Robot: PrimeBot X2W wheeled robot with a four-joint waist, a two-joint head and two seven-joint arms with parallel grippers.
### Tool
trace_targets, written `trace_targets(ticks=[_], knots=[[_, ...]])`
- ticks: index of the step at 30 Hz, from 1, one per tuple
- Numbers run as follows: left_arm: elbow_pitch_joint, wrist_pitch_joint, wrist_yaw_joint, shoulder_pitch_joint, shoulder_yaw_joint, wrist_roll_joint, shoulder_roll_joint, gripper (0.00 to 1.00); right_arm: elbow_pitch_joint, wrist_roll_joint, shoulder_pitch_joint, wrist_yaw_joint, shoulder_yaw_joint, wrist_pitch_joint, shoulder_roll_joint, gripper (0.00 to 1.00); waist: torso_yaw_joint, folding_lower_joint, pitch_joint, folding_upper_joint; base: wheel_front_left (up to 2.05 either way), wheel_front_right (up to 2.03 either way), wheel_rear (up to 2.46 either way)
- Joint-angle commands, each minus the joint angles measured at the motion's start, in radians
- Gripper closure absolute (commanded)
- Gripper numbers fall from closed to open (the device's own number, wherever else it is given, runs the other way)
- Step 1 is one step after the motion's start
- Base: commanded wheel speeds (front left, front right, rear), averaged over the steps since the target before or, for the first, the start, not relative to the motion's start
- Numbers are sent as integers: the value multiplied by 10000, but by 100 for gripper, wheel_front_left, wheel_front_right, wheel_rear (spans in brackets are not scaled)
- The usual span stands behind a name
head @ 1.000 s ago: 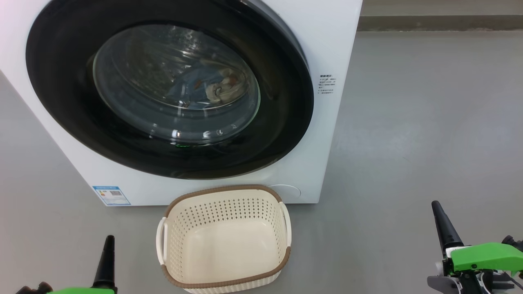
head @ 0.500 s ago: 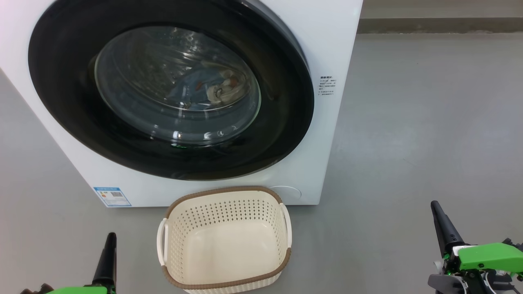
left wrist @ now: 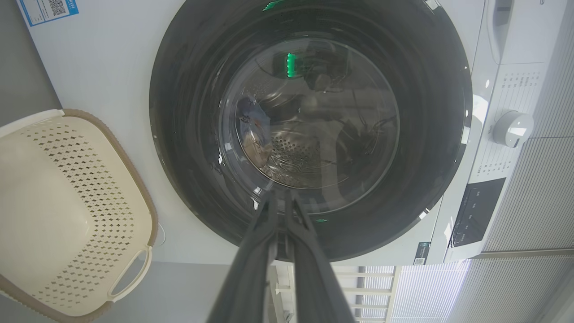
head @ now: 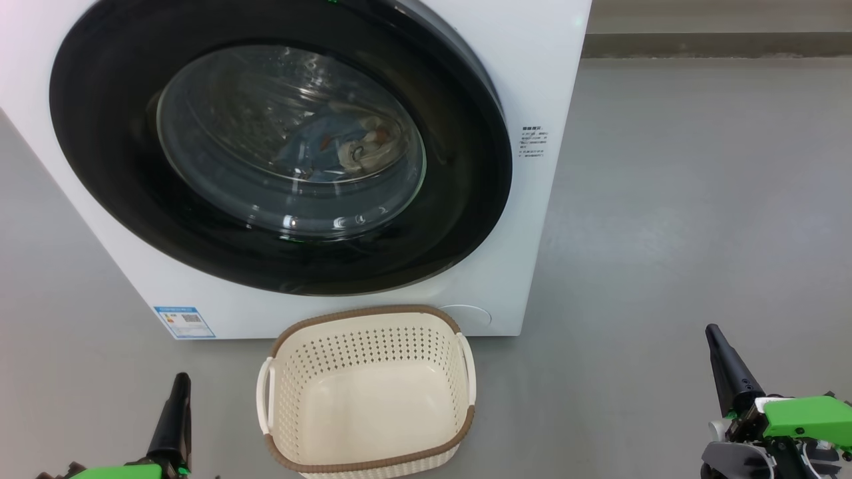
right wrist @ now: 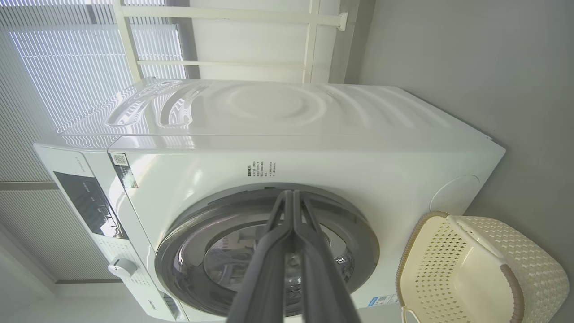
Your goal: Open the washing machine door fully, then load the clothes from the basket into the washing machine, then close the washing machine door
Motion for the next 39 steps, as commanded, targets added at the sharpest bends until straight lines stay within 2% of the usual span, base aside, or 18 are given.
trace_targets(ticks=[1,39], knots=[[-319,65,6,-432,349,-92,79,100,-295,110,-524,4,194,54,-109,100,0,0,1,0,0,0,0],[-319,63,6,-432,347,-94,79,100,-294,98,-526,4,179,66,-99,100,0,0,1,0,0,0,0]])
